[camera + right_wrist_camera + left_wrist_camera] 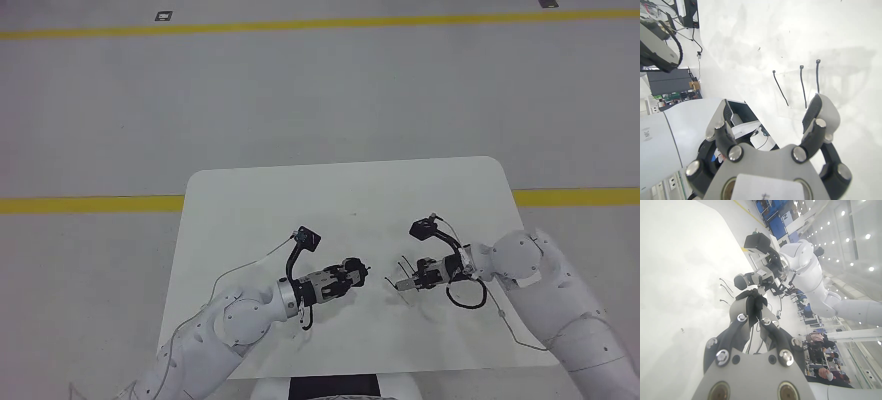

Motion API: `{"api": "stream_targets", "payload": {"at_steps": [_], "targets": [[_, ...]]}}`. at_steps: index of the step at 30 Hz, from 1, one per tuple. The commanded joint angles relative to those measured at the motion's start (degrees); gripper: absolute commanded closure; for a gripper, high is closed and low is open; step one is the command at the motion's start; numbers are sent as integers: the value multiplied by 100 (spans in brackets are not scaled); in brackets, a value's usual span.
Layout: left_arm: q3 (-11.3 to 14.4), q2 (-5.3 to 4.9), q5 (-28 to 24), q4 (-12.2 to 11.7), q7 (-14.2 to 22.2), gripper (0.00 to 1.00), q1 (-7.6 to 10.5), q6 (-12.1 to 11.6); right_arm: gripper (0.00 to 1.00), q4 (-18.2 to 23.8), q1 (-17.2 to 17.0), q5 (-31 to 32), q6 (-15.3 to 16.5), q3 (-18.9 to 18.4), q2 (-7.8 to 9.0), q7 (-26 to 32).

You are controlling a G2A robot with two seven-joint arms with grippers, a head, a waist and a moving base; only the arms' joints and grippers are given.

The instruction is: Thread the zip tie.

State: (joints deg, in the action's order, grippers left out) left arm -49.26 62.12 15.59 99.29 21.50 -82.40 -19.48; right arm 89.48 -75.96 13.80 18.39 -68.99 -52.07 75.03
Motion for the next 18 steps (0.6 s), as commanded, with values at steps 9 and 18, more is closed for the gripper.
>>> {"api": "stream_targets", "payload": {"at_steps": [9,18], "targets": [[0,0,0,0,0,100,0,0,0,51,310,406,110,485,-33,-55],[0,0,0,0,0,100,0,0,0,-23,533,688,110,850,-63,-144]]}}
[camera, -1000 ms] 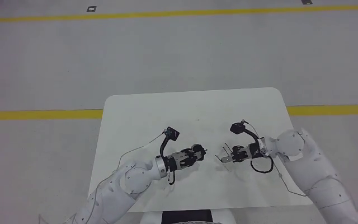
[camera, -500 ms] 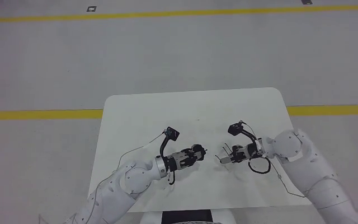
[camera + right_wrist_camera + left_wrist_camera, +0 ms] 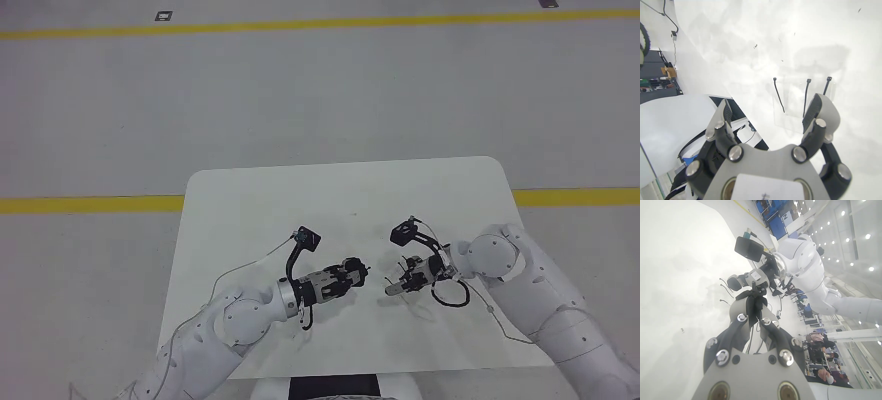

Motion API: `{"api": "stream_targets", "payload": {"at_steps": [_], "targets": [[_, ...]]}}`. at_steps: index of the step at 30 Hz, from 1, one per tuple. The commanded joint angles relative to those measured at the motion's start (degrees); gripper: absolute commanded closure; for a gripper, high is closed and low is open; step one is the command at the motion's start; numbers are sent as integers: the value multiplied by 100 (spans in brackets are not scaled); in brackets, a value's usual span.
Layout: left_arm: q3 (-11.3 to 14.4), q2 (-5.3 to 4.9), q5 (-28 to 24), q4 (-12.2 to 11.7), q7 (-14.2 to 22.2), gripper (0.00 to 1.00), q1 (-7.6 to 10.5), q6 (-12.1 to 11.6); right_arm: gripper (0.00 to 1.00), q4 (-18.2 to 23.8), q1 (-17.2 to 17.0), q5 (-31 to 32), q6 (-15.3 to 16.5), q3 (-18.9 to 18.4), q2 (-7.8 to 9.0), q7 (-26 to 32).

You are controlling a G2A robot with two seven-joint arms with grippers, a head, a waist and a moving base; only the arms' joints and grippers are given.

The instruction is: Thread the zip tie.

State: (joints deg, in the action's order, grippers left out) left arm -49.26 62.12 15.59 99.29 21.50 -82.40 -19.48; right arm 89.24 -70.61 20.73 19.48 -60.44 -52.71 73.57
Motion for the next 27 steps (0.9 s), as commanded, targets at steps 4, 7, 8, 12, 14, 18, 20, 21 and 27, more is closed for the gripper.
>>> {"api": "stream_targets", "payload": {"at_steps": [4,7,8,12,14,18,20,21,27], "targets": [[0,0,0,0,0,100,0,0,0,1,-3,-6,0,-6,0,2],[0,0,0,0,0,100,0,0,0,24,-66,95,-10,22,1,-185],[0,0,0,0,0,100,0,0,0,28,-77,139,-1,27,8,-201],[0,0,0,0,0,100,0,0,0,27,-92,220,0,42,26,-222],[0,0,0,0,0,100,0,0,0,17,-92,276,0,46,35,-241],[0,0,0,0,0,100,0,0,0,18,-118,332,0,40,56,-298],[0,0,0,0,0,100,0,0,2,20,-132,340,0,34,67,-322],[0,0,0,0,0,100,0,0,15,22,-138,339,0,32,71,-331],[0,0,0,0,0,100,0,0,50,43,-154,339,0,38,101,-391]]}}
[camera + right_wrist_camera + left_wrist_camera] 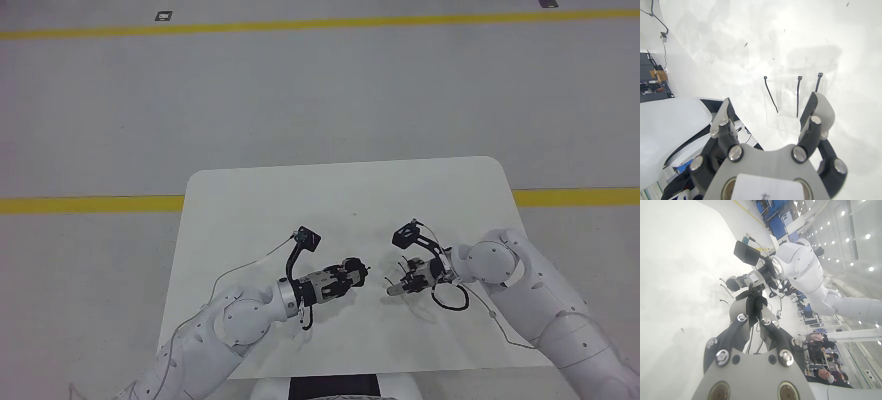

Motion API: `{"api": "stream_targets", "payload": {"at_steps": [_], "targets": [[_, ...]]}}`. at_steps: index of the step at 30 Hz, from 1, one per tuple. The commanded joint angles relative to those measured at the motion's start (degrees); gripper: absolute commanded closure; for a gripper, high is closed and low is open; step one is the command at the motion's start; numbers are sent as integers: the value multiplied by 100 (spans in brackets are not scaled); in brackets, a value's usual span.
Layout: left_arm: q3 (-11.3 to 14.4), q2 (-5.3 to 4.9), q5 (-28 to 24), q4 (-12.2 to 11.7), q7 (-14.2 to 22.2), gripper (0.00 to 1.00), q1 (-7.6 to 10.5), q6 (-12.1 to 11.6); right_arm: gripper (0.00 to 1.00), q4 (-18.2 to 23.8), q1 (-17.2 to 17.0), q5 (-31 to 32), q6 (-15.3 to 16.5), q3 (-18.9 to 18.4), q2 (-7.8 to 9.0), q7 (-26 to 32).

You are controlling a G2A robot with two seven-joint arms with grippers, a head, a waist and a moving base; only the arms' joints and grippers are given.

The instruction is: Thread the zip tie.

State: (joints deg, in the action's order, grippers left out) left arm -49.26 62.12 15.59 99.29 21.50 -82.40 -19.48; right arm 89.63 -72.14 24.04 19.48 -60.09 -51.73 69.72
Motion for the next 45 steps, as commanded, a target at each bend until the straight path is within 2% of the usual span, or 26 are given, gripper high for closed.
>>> {"api": "stream_targets", "payload": {"at_steps": [1,15,45], "targets": [[0,0,0,0,0,100,0,0,51,9,-2,13,0,7,10,-14],[0,0,0,0,0,100,0,0,53,42,-14,335,-84,31,64,-137],[0,0,0,0,0,100,0,0,73,-153,124,595,-253,293,41,-284]]}}
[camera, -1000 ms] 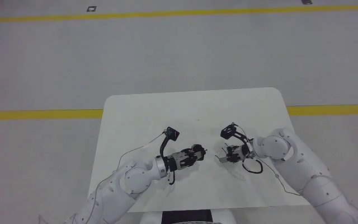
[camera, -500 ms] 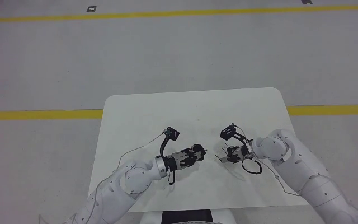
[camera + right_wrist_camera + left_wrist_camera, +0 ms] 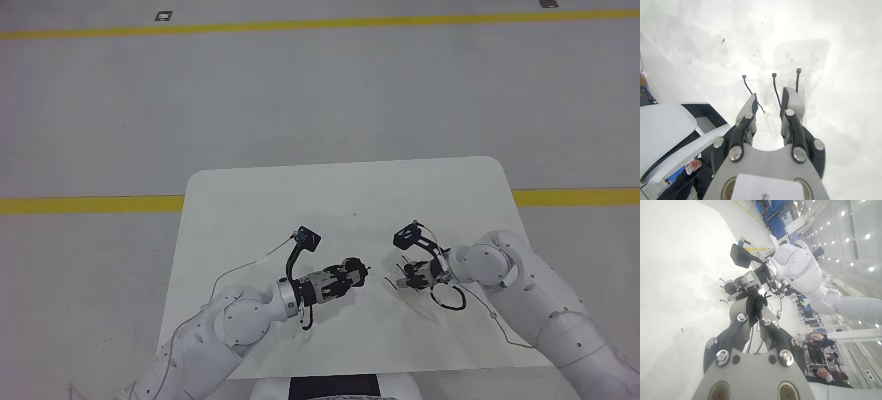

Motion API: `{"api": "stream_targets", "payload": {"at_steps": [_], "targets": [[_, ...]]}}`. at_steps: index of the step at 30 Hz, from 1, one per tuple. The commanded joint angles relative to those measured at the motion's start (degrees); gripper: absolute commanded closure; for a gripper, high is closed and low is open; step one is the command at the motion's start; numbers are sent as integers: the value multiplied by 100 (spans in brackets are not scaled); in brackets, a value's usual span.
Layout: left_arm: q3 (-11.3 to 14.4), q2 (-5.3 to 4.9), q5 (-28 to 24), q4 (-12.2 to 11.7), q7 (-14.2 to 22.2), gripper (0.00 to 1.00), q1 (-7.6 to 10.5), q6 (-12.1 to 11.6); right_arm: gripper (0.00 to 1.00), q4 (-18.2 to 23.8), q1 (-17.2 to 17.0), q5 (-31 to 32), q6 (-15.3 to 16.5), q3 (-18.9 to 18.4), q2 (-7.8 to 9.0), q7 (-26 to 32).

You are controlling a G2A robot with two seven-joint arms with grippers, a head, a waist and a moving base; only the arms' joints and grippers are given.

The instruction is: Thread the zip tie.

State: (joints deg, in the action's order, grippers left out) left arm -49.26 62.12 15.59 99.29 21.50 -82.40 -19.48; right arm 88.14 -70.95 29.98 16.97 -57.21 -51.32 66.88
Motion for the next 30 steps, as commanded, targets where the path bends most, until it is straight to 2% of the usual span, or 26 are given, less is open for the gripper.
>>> {"api": "stream_targets", "payload": {"at_steps": [1,7,14,25,30], "targets": [[0,0,0,0,0,100,0,0,73,-16,13,-1,-3,16,-3,1],[0,0,0,0,0,100,0,0,75,-75,51,4,-15,60,-12,-11],[0,0,0,0,0,100,0,0,82,-147,74,-7,-15,93,-18,-38],[0,0,0,0,0,100,0,0,100,-168,72,11,-30,67,-3,-62],[0,0,0,0,0,100,0,0,100,-117,36,-1,-21,-4,19,-96]]}}
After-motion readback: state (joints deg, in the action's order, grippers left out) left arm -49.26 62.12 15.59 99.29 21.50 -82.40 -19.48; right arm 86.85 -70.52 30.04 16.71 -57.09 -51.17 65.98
